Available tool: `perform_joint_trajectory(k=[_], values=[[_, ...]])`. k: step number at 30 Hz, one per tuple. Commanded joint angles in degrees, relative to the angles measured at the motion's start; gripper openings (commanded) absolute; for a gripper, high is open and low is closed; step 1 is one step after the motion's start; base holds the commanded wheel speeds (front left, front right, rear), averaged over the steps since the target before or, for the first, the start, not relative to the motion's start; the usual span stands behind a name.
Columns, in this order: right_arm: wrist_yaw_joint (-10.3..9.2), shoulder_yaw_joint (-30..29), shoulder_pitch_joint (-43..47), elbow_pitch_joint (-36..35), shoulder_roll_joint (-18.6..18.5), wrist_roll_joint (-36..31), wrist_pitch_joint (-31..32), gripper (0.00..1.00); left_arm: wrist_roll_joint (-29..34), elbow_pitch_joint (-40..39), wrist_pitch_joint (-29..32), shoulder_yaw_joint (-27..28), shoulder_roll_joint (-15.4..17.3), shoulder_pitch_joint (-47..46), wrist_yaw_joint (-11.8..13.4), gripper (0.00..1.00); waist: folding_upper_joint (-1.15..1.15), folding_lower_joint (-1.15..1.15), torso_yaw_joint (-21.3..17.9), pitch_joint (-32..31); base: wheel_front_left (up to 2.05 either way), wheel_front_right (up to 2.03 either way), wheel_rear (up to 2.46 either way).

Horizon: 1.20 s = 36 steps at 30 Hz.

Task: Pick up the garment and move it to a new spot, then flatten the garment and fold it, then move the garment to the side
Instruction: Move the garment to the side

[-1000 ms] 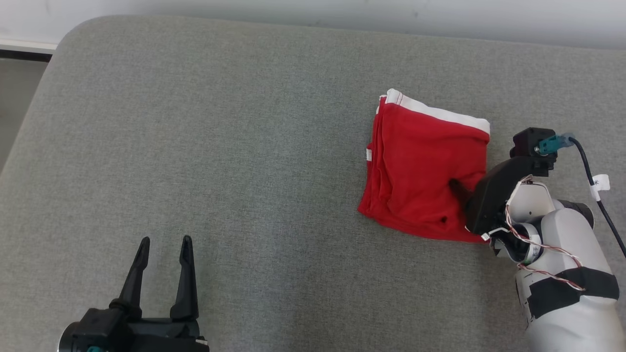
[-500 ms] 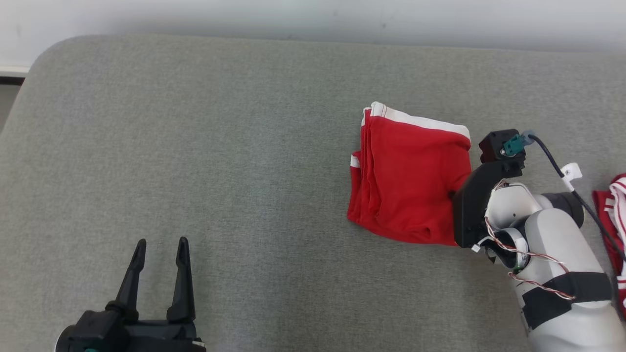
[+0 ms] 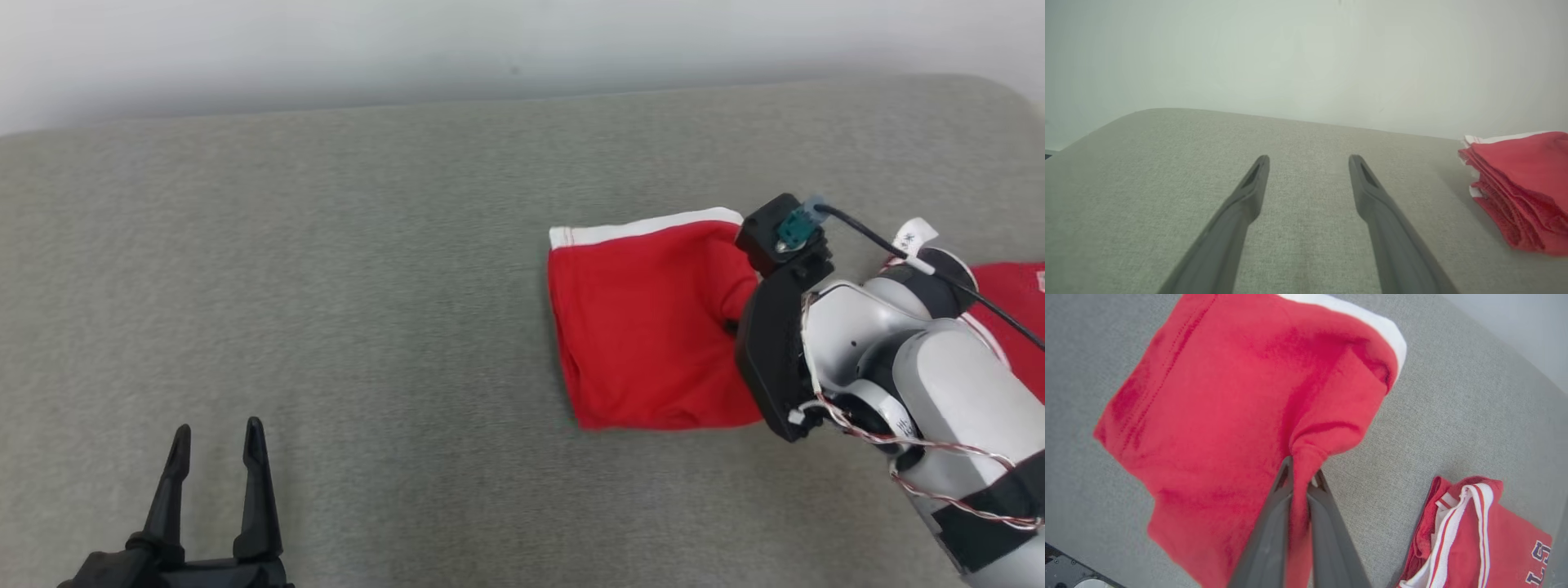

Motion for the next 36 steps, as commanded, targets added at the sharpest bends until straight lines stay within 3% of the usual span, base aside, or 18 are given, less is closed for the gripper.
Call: perform_joint_trajectory(k=[1,10,19,28,36], values=[[-0.03,3.4,-1.1,-2.6,-2.7,2.3,0.7,0.0,0.5,-1.0,-0.1,0.4,0.0,1.0,0.1,1.0,0.0,0.0,-5.6,-0.5,0.0,0.0,0.0],[-0.03,9.3,-4.6,-6.4,-10.8,6.1,-1.1,0.0,1.4,-3.2,-0.1,1.0,0.0,-0.3,0.1,1.0,0.0,0.0,-12.1,1.5,0.0,0.0,0.0],[-0.03,12.4,-7.9,-4.3,-18.2,4.8,-7.6,0.0,2.1,-6.1,-0.1,3.0,0.9,-1.4,0.1,1.0,0.0,0.0,-16.6,5.3,0.0,0.0,0.0],[-0.03,12.4,-9.8,3.0,-22.7,0.9,-17.5,0.0,2.6,-8.2,-0.1,2.9,3.7,-2.8,0.1,1.0,0.0,0.0,-17.5,8.8,0.0,0.0,0.0],[-0.03,10.2,-9.1,10.0,-24.3,-2.9,-25.6,0.0,2.7,-9.9,-0.1,3.0,6.5,-3.7,0.1,1.0,0.0,0.0,-17.1,12.4,0.0,0.0,0.0]])
